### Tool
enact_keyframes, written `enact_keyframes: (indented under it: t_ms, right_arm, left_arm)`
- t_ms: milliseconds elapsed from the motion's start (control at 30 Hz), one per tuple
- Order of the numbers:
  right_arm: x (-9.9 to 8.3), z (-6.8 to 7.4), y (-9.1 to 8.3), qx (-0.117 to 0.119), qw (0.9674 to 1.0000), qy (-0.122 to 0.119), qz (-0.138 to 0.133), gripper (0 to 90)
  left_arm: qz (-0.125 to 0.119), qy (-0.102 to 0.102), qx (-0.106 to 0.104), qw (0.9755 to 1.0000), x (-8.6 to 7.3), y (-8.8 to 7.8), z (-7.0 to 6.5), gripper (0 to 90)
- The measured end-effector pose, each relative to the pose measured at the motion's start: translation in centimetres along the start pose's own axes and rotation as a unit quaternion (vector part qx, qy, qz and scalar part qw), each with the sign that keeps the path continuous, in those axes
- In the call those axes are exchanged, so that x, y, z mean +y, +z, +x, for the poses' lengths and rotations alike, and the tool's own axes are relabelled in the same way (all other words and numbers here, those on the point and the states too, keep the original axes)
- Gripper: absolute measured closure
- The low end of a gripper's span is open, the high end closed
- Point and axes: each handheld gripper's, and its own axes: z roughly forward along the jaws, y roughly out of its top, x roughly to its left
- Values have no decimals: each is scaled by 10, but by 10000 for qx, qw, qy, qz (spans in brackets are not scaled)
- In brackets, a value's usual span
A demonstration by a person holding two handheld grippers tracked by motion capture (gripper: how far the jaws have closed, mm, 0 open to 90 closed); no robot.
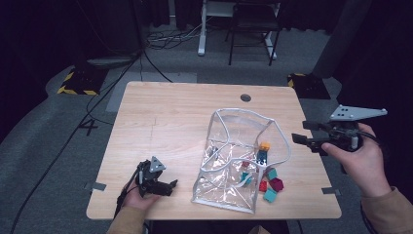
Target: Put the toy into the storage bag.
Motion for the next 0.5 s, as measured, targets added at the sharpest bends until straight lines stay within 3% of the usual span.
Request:
enact_keyframes:
  t_ms: [200, 500]
  right_arm:
    - [-15, -13, -16, -168, 9997, 185, -56, 353]
    - [-42, -26, -25, -367, 9986, 379, -29, 340]
  left_arm:
    - [2, -4, -4, 10000, 0, 0, 0, 40]
    - [2, -5, -3, 10000, 0, 0, 0, 40]
